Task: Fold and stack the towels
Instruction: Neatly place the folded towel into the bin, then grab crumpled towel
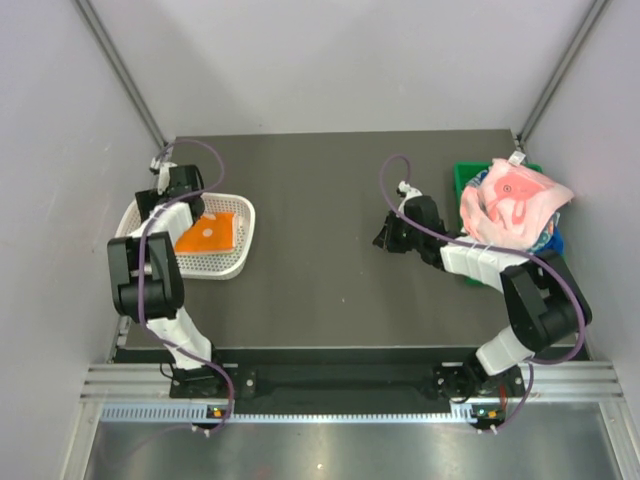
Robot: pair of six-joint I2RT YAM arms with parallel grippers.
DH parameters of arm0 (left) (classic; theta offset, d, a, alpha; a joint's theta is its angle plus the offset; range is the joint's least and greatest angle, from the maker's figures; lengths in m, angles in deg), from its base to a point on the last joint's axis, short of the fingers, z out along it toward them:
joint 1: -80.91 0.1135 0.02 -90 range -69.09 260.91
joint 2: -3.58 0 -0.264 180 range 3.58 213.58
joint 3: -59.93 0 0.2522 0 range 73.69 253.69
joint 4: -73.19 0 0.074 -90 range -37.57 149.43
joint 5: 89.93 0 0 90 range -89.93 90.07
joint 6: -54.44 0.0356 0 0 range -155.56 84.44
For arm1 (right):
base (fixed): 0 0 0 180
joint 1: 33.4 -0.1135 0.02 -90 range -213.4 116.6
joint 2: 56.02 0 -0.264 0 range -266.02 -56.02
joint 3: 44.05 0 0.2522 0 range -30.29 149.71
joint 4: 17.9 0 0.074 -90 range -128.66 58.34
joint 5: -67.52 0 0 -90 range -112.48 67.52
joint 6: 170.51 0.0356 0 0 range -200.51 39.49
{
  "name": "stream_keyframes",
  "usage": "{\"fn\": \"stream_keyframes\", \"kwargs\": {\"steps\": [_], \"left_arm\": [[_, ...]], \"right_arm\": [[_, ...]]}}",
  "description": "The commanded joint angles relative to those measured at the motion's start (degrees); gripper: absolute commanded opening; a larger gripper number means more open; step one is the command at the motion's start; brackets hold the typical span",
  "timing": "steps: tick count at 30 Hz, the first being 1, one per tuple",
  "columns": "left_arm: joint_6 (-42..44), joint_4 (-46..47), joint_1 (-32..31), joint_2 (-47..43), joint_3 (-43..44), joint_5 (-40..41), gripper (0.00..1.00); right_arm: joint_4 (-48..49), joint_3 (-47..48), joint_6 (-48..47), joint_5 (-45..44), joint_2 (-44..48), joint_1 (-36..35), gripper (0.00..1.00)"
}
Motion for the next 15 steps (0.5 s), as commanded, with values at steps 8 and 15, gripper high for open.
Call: {"fn": "stream_keyframes", "kwargs": {"steps": [8, 15], "left_arm": [[-14.72, -5.43, -13.14, -13.33, -3.27, 0.38, 0.99], [-20.01, -12.82, -27.45, -19.22, -0.9, -7.52, 0.99]], "right_arm": [[3.07, -0.56, -1.48, -2.52, 3.87, -0.52, 0.14], [2.72, -0.48, -2.62, -5.77, 4.84, -0.52, 0.15]]}}
